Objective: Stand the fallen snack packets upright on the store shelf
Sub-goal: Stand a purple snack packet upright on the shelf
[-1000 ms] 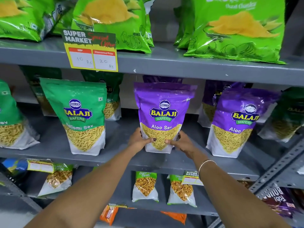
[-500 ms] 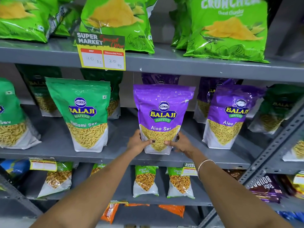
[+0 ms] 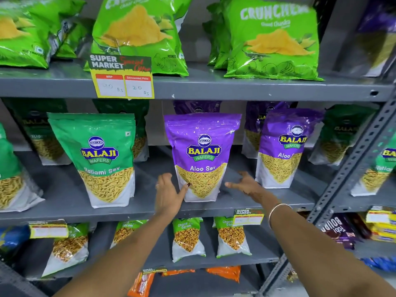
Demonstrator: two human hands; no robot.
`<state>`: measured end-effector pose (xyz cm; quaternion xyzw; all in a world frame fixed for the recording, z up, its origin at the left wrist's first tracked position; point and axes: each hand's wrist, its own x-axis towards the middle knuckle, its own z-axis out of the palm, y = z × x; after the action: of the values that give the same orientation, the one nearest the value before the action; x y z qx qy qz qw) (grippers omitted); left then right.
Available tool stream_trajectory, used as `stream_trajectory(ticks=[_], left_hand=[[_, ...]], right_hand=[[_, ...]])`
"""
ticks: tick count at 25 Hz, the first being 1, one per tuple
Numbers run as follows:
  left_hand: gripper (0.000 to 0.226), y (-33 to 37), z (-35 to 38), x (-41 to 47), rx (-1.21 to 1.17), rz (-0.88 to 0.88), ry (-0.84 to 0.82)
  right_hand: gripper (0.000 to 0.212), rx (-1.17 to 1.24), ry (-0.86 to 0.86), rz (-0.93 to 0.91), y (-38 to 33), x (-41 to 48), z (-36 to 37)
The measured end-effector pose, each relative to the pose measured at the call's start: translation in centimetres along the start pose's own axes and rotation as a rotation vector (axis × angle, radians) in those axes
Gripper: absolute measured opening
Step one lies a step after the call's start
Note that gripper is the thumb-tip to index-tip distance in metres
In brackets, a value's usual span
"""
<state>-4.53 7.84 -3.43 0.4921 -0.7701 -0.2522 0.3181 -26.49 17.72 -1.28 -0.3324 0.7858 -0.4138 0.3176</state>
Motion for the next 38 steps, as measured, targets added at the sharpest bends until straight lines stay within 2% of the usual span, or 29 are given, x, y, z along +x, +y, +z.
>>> stream_trajectory(ticks=[2,4,6,8,9,10,12,14,16,17,18,21,23,24,27,28,31,34,38], left_hand=[[0.045,0.7,0.3,-1.7,0.129,0.283,0.127],[0.039,2.4,1.6,-2.9,0.147,0.494,0.12],[0.034,5.2,3.8,-3.3,0.132,0.577,0.021],[0.035,8.5,6.8,-3.1,0.051,0.51,-0.122],[0.039,10.5,8.6,-2.9,0.002,0.425,-0.183],[0.045,12.2,10.4,-2.4,-0.053,0.307,-0.24],[0.062,15.3,13.9,-0.8,-0.179,0.108,-0.307],[0.081,17.6,16.8,1.1,-0.271,-0.025,-0.343],[0.088,19.1,18.5,2.7,-0.383,-0.107,-0.377],[0.084,19.5,19.3,3.3,-0.432,-0.145,-0.385],[0.078,19.8,19.7,3.7,-0.455,-0.181,-0.403],[0.067,20.2,21.0,4.0,-0.492,-0.245,-0.399],[0.055,20.4,21.4,3.6,-0.525,-0.267,-0.335],[0.05,20.5,21.6,3.2,-0.523,-0.275,-0.314],[0.048,20.4,21.1,1.8,-0.494,-0.266,-0.318],[0.051,20.4,20.8,1.3,-0.487,-0.265,-0.331],[0.062,20.3,19.8,-0.4,-0.415,-0.265,-0.353],[0.062,20.6,19.2,-1.7,-0.359,-0.246,-0.348],[0.061,21.0,18.9,-2.0,-0.338,-0.242,-0.348]], right_hand=[[0.063,-0.043,0.036,0.072,0.8,-0.6,-3.0],[0.029,-0.114,0.1,0.16,2.3,-0.9,-6.5],[0.033,-0.22,0.178,0.172,3.5,-1.2,-9.9],[0.081,-0.246,0.238,0.183,5.0,-0.2,-13.5],[0.095,-0.213,0.284,0.177,5.4,0.2,-15.2],[0.096,-0.177,0.321,0.161,5.8,0.7,-16.6],[0.092,-0.039,0.342,0.099,5.7,1.0,-18.6],[0.082,0.171,0.252,0.035,6.5,2.5,-19.8],[0.048,0.349,0.06,-0.034,6.9,3.2,-19.7],[0.039,0.385,0.007,-0.06,7.2,3.6,-19.5],[0.04,0.399,-0.023,-0.081,7.6,4.3,-19.3],[0.091,0.409,-0.024,-0.091,9.8,7.7,-19.0],[0.104,0.392,-0.017,-0.101,11.5,9.7,-18.9],[0.103,0.38,-0.019,-0.103,11.0,8.8,-19.1],[0.07,0.411,-0.066,-0.117,9.8,5.9,-19.7],[0.066,0.397,-0.069,-0.11,9.6,5.1,-19.8],[0.062,0.367,-0.061,-0.13,9.8,3.3,-19.9],[0.056,0.336,-0.067,-0.12,9.8,2.1,-20.1],[0.063,0.337,-0.049,-0.1,9.7,1.6,-20.1]])
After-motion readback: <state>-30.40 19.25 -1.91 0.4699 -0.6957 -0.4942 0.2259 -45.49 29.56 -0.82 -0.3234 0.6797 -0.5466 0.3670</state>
